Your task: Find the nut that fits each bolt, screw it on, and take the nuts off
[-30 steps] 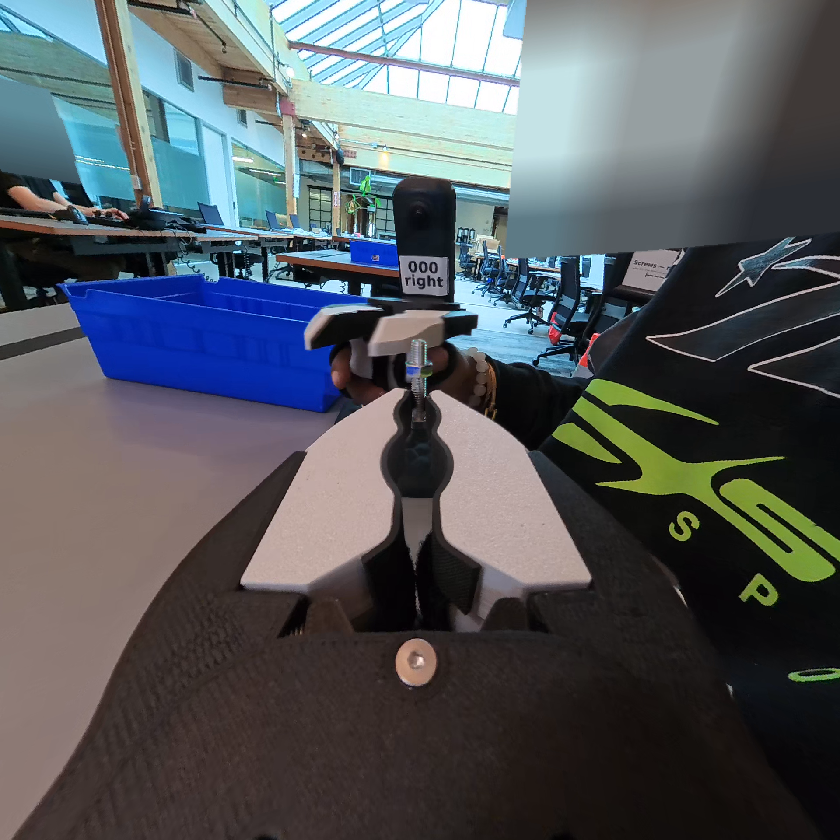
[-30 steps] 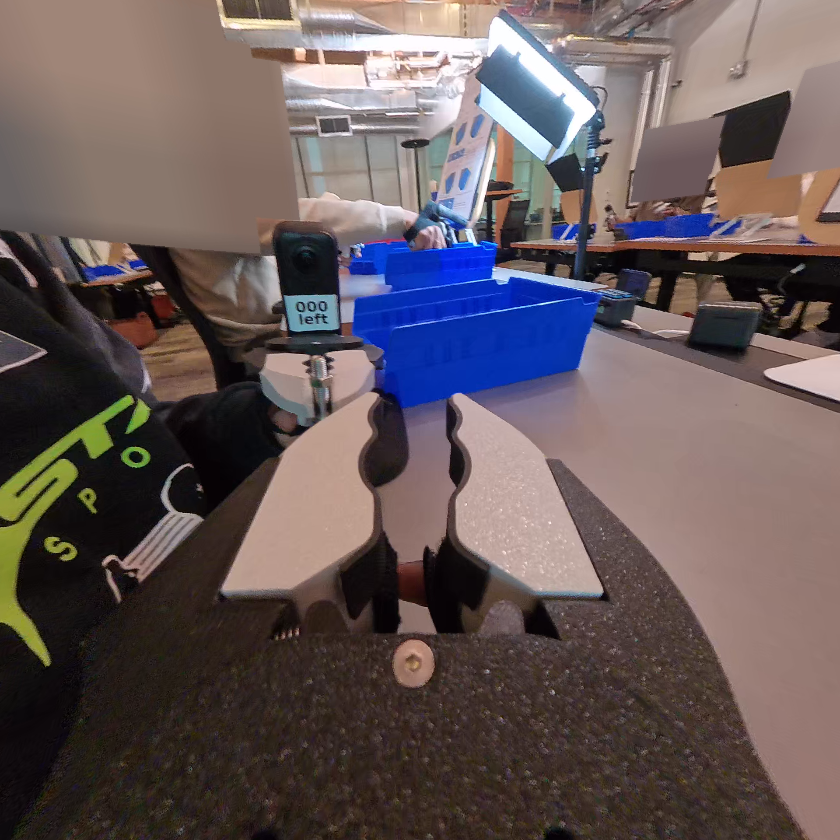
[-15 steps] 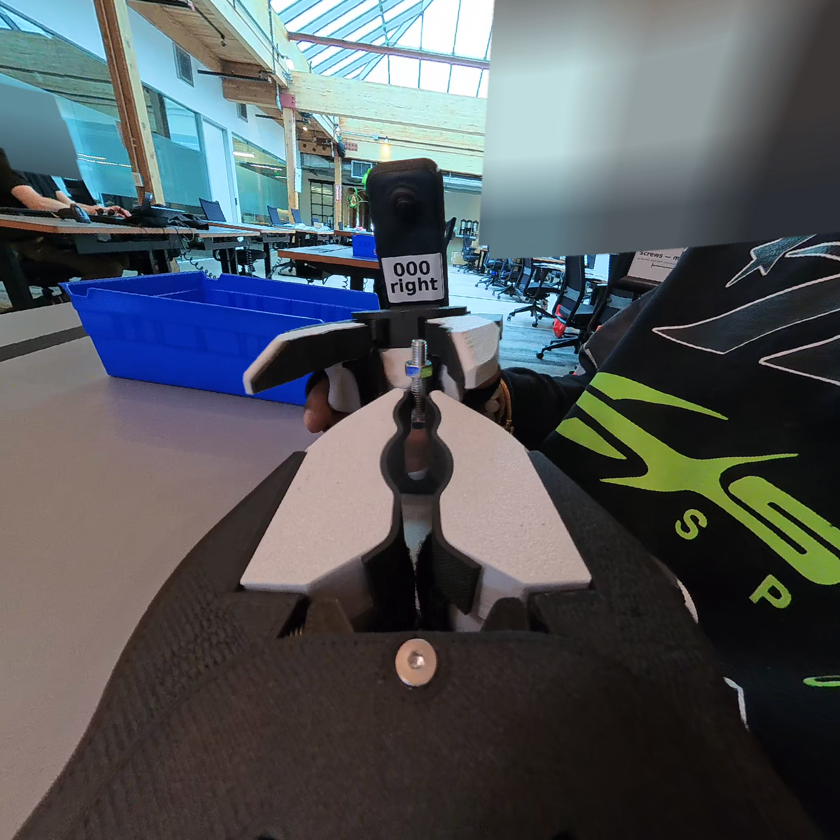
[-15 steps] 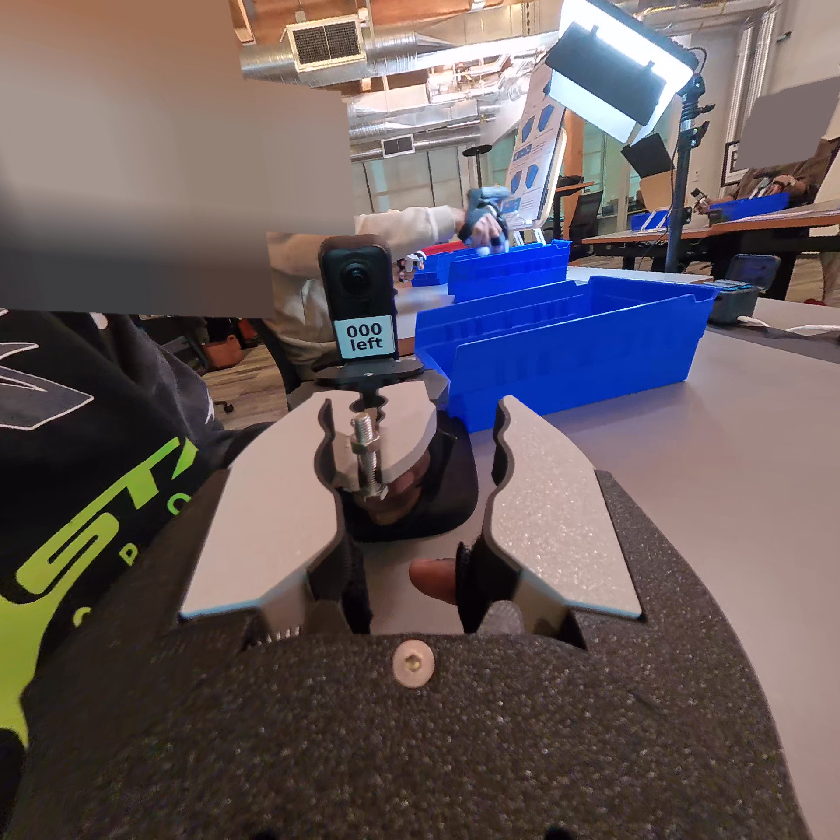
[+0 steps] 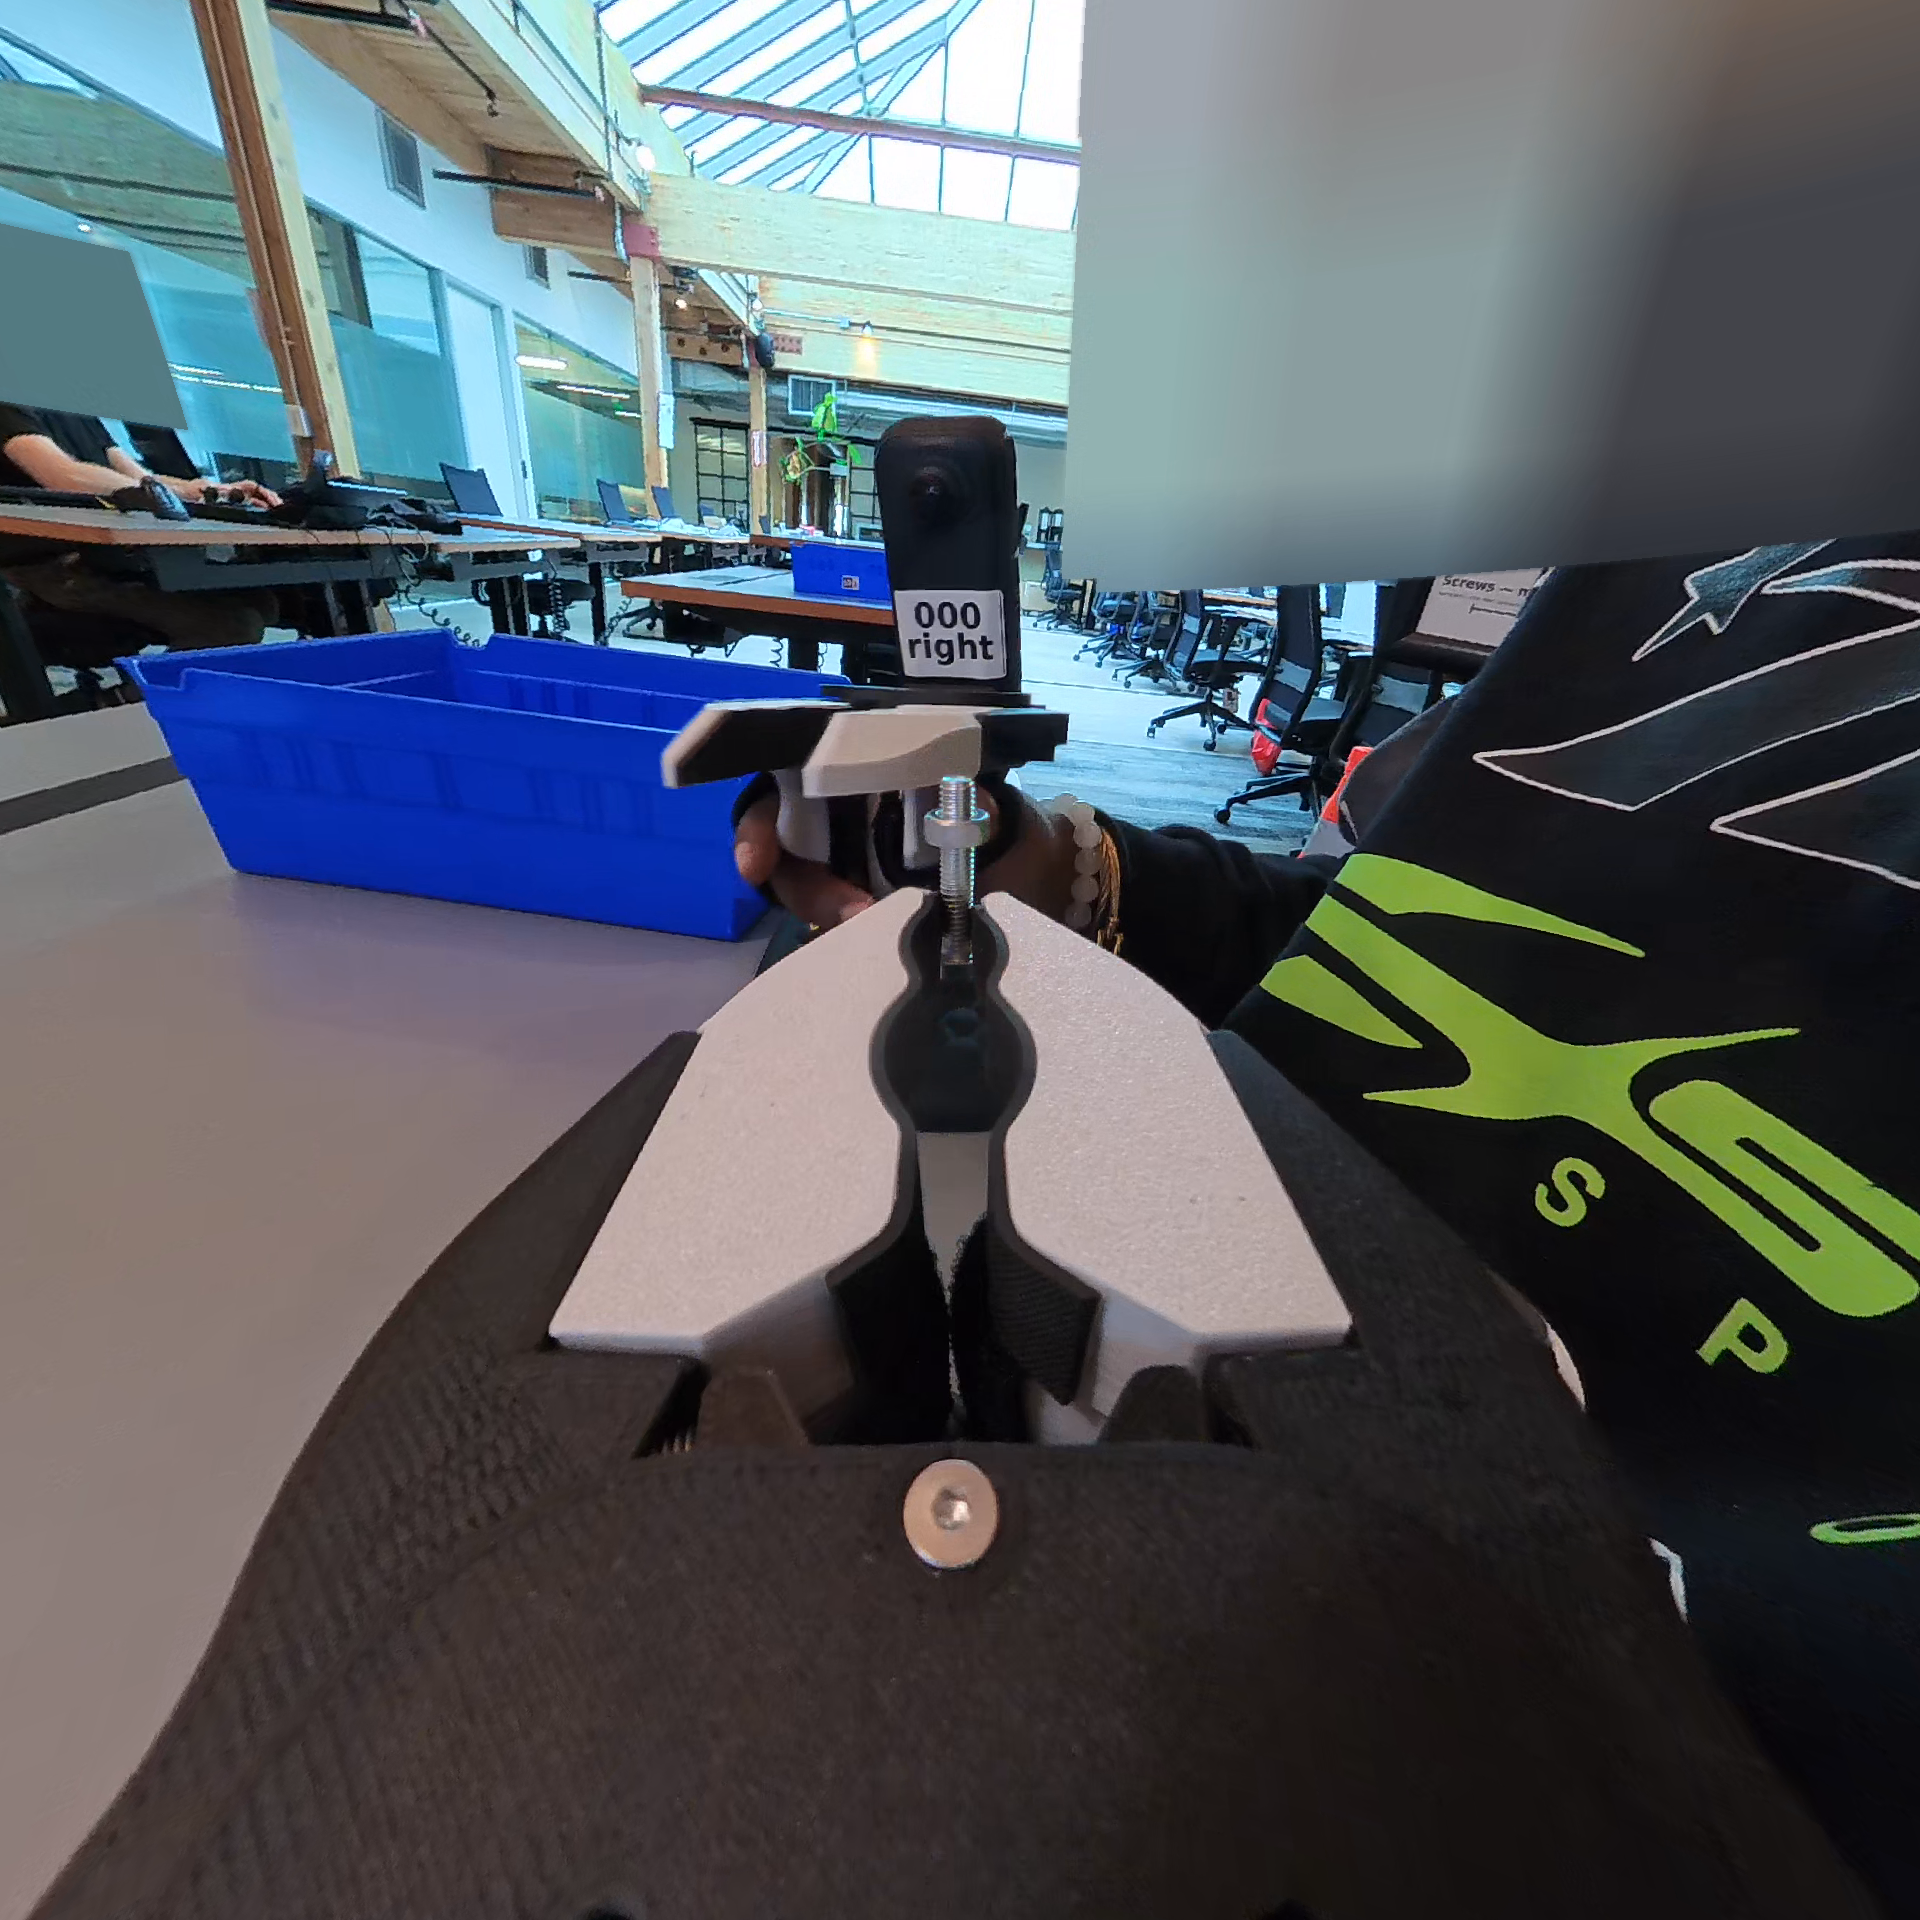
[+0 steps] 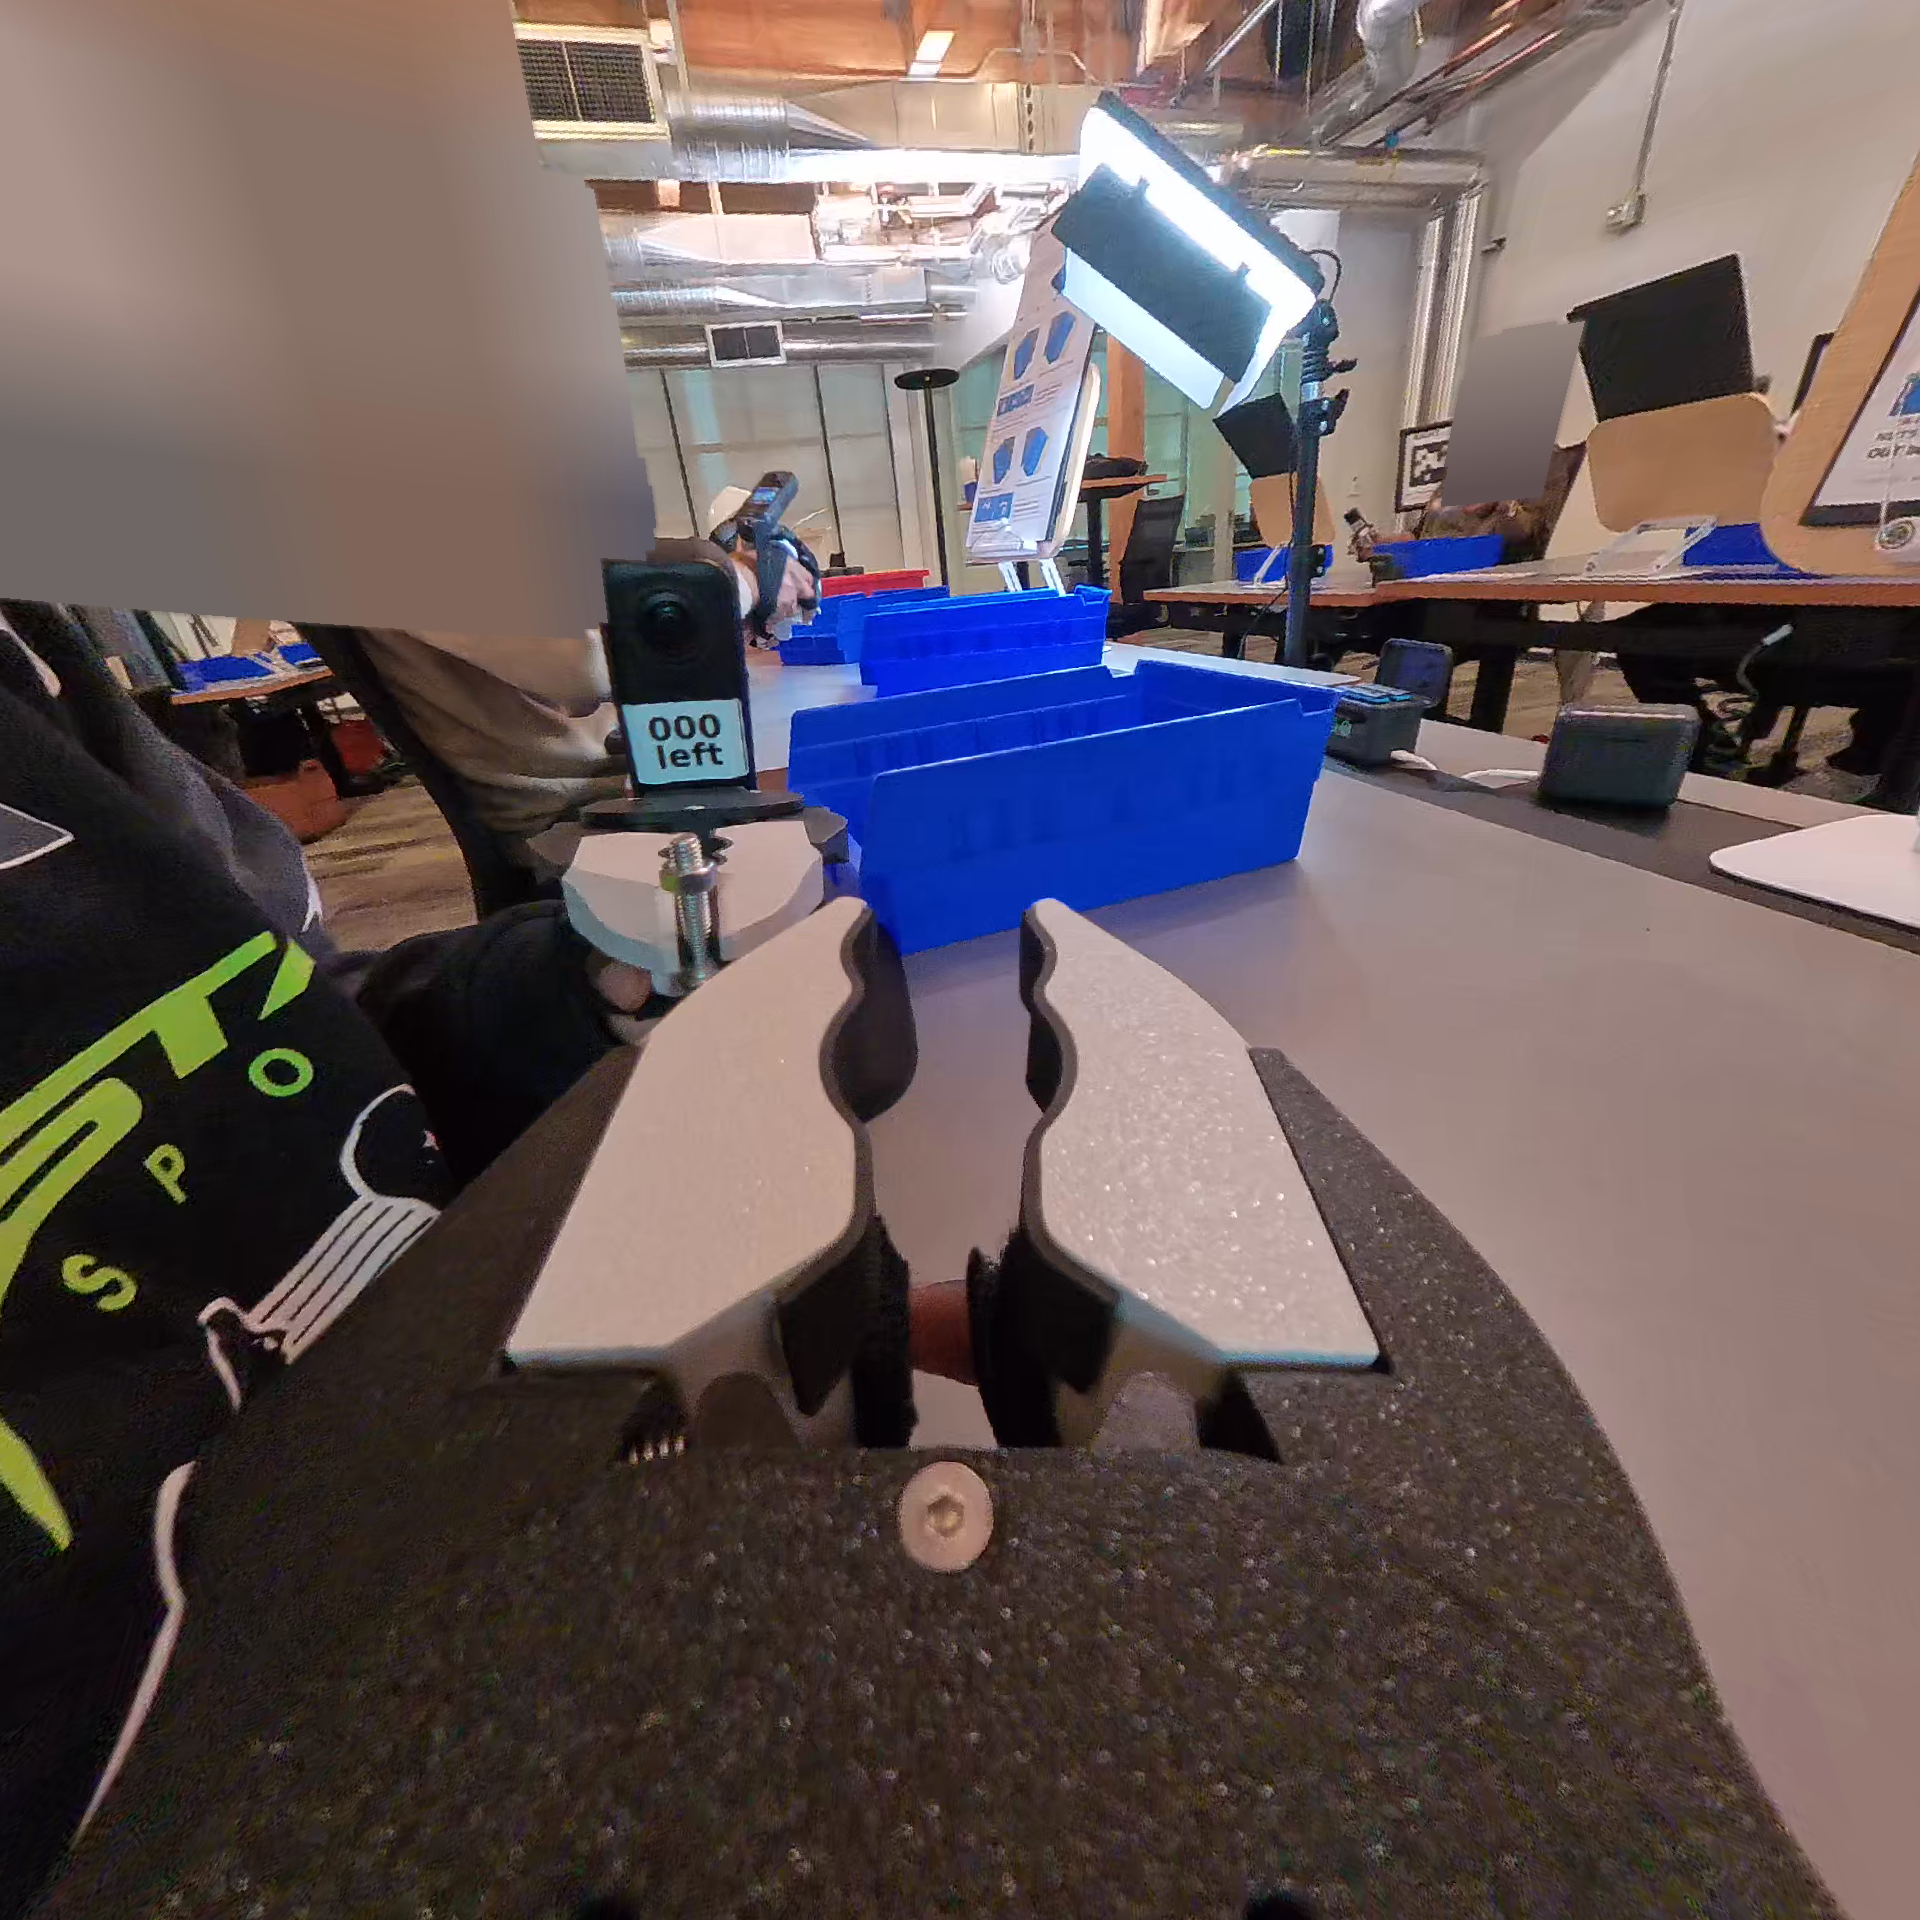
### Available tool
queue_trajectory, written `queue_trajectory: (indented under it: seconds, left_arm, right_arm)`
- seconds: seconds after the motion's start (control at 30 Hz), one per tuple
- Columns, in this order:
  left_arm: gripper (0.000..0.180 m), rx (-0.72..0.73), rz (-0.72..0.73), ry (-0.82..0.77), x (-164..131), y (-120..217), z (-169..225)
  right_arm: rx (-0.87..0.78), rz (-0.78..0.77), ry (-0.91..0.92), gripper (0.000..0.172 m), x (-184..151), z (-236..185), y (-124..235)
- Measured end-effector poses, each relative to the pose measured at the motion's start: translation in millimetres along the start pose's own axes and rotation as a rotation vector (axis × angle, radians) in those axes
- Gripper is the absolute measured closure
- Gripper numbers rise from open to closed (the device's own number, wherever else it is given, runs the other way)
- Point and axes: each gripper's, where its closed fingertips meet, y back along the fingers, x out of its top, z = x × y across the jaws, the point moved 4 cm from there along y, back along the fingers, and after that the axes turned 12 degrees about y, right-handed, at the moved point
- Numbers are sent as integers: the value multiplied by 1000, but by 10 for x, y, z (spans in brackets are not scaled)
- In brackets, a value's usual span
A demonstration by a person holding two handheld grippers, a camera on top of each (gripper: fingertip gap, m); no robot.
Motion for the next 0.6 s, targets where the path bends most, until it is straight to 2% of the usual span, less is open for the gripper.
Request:
queue_trajectory:
  seconds: [0.07,0.23,0.33,0.6]
  left_arm:
    - [175,2,1,0,1,0,-2]
    - [176,9,-2,2,-3,-2,-9]
    - [176,12,-3,0,-3,-3,-11]
    - [176,13,-8,-8,-9,-7,-5]
  right_arm:
    - [17,1,0,144,8,-28,19]
    - [139,36,-50,118,54,-237,-134]
    - [165,45,-66,109,61,-326,-296]
    - [163,24,-104,106,2,-339,-536]
